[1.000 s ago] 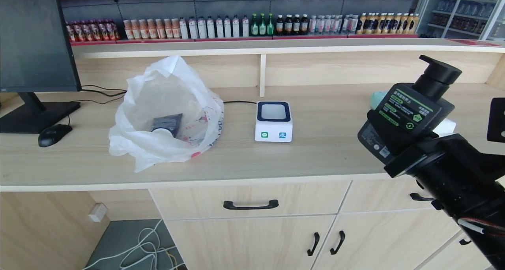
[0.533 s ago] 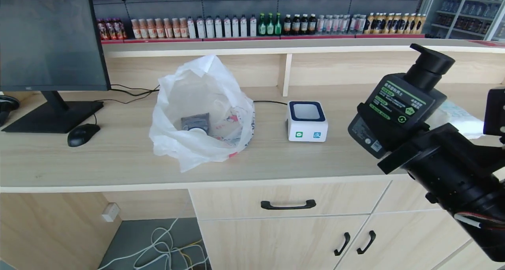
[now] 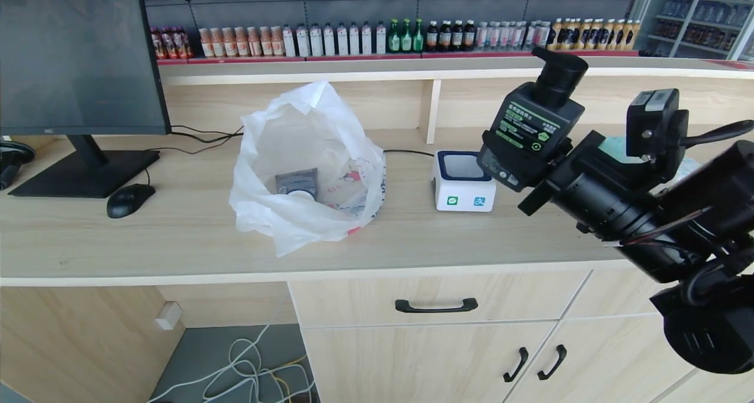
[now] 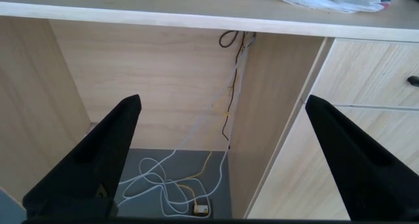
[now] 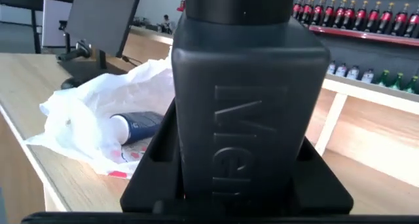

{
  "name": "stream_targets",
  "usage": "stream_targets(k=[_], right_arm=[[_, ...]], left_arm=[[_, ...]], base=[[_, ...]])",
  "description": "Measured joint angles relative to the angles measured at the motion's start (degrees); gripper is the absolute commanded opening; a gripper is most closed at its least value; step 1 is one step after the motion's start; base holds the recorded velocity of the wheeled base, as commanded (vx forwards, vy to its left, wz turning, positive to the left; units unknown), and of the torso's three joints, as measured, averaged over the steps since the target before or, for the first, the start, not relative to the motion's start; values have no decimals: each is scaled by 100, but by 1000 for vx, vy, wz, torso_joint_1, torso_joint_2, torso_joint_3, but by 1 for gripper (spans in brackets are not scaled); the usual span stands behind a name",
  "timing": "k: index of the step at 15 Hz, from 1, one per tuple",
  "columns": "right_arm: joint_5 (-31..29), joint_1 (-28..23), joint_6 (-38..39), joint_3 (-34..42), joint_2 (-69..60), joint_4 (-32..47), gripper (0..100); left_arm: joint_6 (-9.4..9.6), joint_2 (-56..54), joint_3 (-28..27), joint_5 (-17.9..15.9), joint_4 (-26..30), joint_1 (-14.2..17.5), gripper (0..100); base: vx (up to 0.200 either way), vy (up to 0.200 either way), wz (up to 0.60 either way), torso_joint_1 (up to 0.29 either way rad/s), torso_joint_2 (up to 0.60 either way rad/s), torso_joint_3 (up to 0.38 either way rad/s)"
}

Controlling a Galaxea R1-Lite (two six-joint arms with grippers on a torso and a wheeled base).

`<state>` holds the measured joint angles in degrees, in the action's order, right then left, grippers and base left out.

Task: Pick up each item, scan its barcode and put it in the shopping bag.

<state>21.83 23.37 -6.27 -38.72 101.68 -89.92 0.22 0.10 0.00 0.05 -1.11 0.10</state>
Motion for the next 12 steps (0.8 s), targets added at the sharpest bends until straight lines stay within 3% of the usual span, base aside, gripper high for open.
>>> stream_targets(k=[3, 6, 10, 12], right_arm=[[1218, -450, -108, -474, 397, 0, 0], [2647, -894, -361, -1671, 1003, -18, 0], [3536, -1141, -514, -3440, 1990, -10, 0], [3723, -1221, -534, -4452, 2456, -13, 0]], left_arm=[[7, 0, 0, 0, -9, 1, 100], [38, 0, 0, 2, -11, 1, 100], [54, 0, 0, 2, -11, 0, 100], [189, 0, 0, 0, -9, 0, 100]], base=[[0, 0, 0, 0, 0, 0], [0, 0, 0, 0, 0, 0], [0, 0, 0, 0, 0, 0], [0, 0, 0, 0, 0, 0]])
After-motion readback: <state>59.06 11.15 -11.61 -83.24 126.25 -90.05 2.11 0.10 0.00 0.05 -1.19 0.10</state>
